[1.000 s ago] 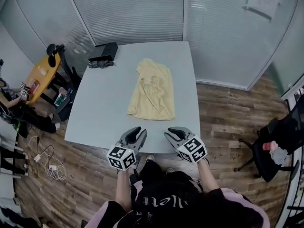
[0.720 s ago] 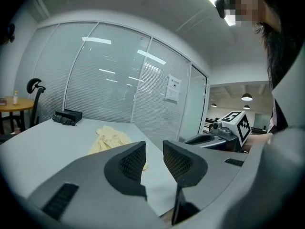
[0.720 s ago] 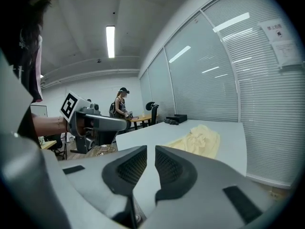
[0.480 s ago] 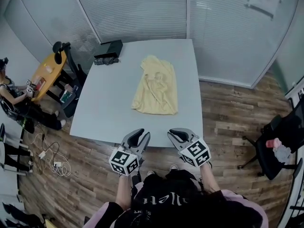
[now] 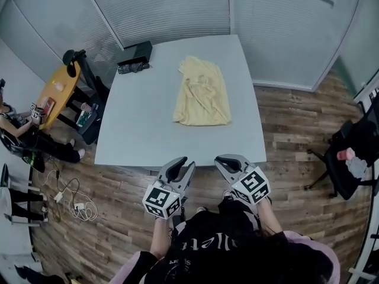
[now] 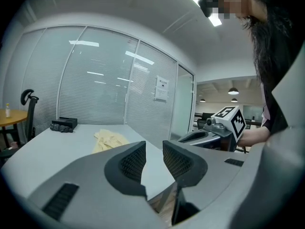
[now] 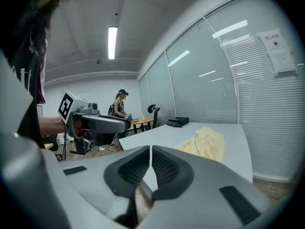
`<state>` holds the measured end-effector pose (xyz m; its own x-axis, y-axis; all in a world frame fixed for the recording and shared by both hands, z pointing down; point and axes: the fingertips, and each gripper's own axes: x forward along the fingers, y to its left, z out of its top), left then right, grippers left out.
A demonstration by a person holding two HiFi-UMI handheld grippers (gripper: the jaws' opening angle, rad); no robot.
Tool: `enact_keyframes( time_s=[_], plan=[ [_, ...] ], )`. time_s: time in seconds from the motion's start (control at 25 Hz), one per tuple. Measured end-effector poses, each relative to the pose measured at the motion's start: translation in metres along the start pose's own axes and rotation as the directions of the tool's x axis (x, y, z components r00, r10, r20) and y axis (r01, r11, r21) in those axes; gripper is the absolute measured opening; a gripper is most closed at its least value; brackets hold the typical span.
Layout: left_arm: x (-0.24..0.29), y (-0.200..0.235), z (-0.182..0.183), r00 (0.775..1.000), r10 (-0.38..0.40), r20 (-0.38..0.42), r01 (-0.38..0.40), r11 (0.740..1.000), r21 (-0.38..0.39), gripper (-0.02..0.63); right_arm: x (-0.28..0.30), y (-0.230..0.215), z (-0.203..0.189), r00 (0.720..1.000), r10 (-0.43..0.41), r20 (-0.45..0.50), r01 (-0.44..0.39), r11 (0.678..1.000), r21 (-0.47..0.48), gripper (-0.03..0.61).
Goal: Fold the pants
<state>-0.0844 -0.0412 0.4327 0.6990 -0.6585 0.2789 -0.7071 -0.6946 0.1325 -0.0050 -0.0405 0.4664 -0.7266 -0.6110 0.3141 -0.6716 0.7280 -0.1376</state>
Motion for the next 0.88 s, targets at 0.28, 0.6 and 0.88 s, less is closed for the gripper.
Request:
enact_keyframes(
  time_s=[0.28,0.6,0.88],
  plan=[
    [-0.039,-0.007,-0.015,0.999,-0.053,-0.003,0.053,0.998,0.02,0.129,0.001,0.047,-0.004,0.998,-0.057,-0.011,0.057,0.998,-0.027,0.027],
    [-0.073,-0.021,-0.021,0.996,-0.09,0.014,0.089,0.995,0.053,0.129,-0.006,0.085,-0.007,0.996,-0.091,-0.013,0.091,0.995,-0.046,0.025],
    [-0.092,-0.027,-0.029,0.995,-0.101,0.009,0.1,0.992,0.076,0.129,-0.008,0.104,-0.009,0.994,-0.105,-0.009,0.105,0.993,-0.053,0.025]
  ],
)
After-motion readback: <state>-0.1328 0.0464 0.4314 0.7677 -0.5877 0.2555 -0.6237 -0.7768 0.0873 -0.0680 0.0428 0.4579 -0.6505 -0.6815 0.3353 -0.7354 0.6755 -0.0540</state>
